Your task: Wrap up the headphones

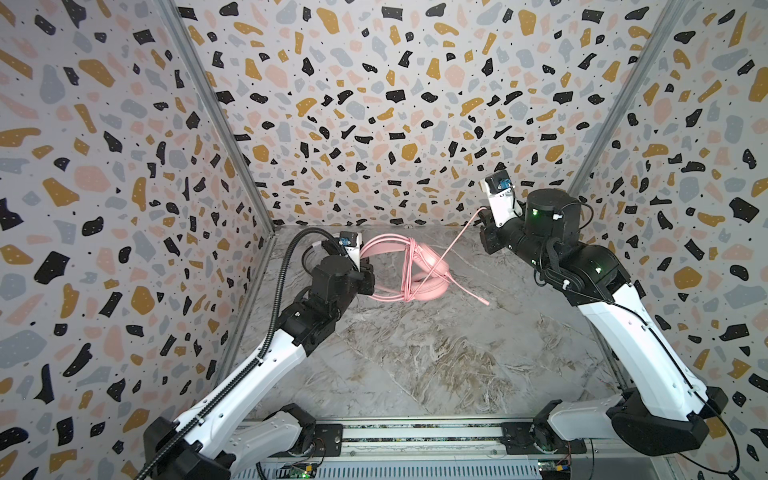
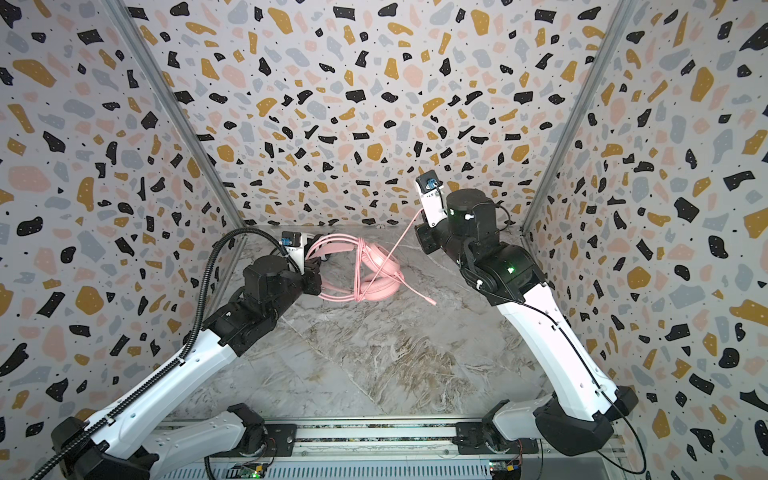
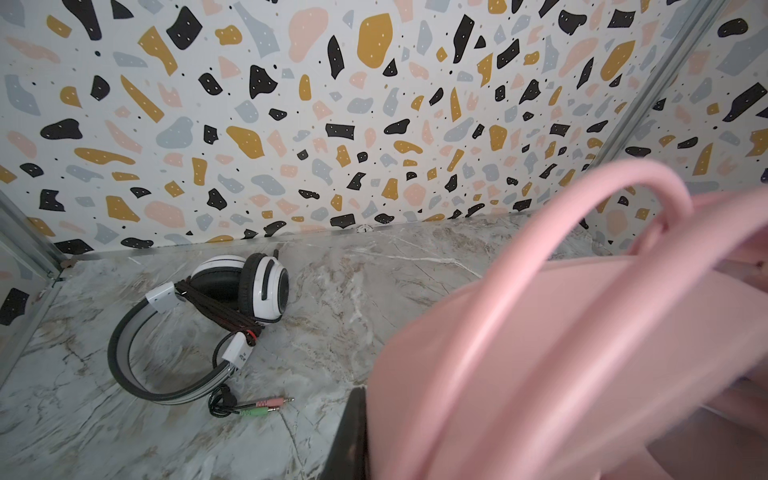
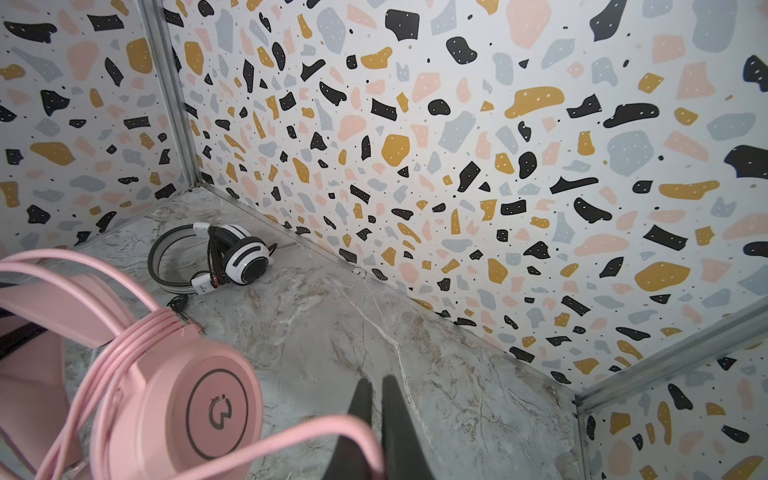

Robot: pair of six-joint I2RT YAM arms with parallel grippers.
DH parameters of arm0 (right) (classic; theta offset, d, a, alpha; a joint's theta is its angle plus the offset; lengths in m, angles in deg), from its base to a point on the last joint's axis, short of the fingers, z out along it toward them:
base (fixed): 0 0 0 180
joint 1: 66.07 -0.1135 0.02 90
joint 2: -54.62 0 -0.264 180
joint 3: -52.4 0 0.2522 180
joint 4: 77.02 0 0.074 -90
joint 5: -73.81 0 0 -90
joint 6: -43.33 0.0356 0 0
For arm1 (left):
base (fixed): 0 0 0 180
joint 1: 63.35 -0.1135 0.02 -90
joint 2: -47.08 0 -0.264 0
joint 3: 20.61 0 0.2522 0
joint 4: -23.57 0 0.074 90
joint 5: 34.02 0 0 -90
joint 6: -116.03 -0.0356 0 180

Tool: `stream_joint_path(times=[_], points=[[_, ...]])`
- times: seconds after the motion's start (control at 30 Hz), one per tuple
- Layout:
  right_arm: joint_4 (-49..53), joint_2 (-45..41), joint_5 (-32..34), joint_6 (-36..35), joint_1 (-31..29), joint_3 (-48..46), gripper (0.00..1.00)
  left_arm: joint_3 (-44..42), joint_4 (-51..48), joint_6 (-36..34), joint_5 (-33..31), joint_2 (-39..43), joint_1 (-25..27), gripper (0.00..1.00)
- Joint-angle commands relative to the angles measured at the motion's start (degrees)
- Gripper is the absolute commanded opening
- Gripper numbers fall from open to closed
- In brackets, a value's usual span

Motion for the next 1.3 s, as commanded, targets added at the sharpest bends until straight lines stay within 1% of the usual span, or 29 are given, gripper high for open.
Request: stream_joint_path(times=[0.0,0.2,0.33,0.43,0.57,0.67,0.77,0.83,0.93,1.0,1.07,1.17,1.27], points=[[-11.9,-1.4,1.0,2.1,1.3,5.1,0.00,-1.0,-7.1,-5.7,1.7,-0.8,-0.5,0.00],[-12.3,3.9,-2.8,1.7,0.5,11.3,0.00,-0.6,-6.3,-5.2,7.7,-4.5,0.7,0.00],[-11.4,9.2,-5.2,1.9,-0.1,16.6,0.00,0.9,-6.5,-6.7,11.7,-6.6,3.6,0.00],[-11.7,12.5,-6.3,2.1,0.1,18.2,0.00,2.3,-6.7,-7.5,16.1,-7.6,5.2,0.00],[-11.1,15.4,-7.5,3.5,2.7,17.7,0.00,2.9,-6.0,-6.7,22.2,-6.9,5.5,0.00],[-7.9,17.9,-11.5,6.5,8.2,17.2,0.00,2.6,-5.6,-6.1,25.8,-4.4,5.0,0.00],[-5.7,18.9,-20.7,8.7,12.4,15.2,0.03,1.2,-1.8,-3.3,30.6,-1.3,4.1,0.00],[-5.8,18.5,-26.9,8.1,12.6,12.1,0.05,1.1,1.2,-0.9,33.3,-0.3,3.8,0.00],[-5.8,17.6,-31.7,8.9,12.3,8.6,0.06,2.3,4.0,1.4,36.4,-0.1,3.7,0.00],[-8.0,15.7,-32.4,9.4,12.6,4.6,0.07,2.8,6.3,3.1,38.4,0.2,3.7,0.00],[-9.1,14.8,-32.4,9.5,12.9,2.7,0.07,3.7,7.1,3.9,40.0,-0.1,3.7,0.00],[-8.0,15.2,-32.9,9.1,13.5,3.8,0.07,5.4,6.7,4.2,42.5,-1.2,3.7,0.00],[-7.5,15.7,-35.0,8.8,13.5,6.5,0.08,6.2,6.0,4.3,44.3,-2.6,3.7,0.00]])
